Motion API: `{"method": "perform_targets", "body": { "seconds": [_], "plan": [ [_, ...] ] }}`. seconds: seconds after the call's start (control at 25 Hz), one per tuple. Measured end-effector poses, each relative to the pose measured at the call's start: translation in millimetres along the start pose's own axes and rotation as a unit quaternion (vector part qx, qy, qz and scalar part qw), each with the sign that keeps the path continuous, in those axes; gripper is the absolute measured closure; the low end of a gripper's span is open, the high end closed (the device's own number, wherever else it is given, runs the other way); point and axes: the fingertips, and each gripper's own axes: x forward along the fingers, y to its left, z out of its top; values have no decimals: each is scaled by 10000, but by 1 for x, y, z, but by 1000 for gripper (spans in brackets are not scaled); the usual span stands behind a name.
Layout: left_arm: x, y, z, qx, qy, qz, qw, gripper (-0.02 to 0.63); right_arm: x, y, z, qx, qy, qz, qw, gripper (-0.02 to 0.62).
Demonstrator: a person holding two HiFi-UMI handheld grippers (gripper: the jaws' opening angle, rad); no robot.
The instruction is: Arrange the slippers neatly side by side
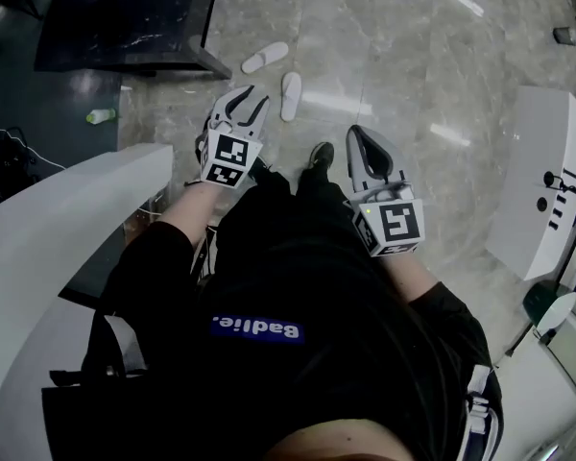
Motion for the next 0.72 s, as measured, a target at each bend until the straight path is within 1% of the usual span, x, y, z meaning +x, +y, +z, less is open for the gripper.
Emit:
{"method": "perform_targets", "body": {
  "seconds": [0.12, 0.28, 0.52, 0.72],
  "plan": [
    [31, 8, -24, 101, 246, -37, 9996, 502, 11, -17, -16, 107, 127, -63, 9998, 595],
    [78, 17, -61, 370, 511, -60, 9980, 502, 30, -41, -54, 187, 309, -40, 9993, 595],
    [161, 43, -136, 594, 961, 73, 9936, 502, 75, -84, -127, 186, 461, -30, 9988, 595],
    [219, 44, -187, 781, 1311, 34, 9883, 502, 94, -116, -187, 244, 760, -124, 9967, 595]
  ]
}}
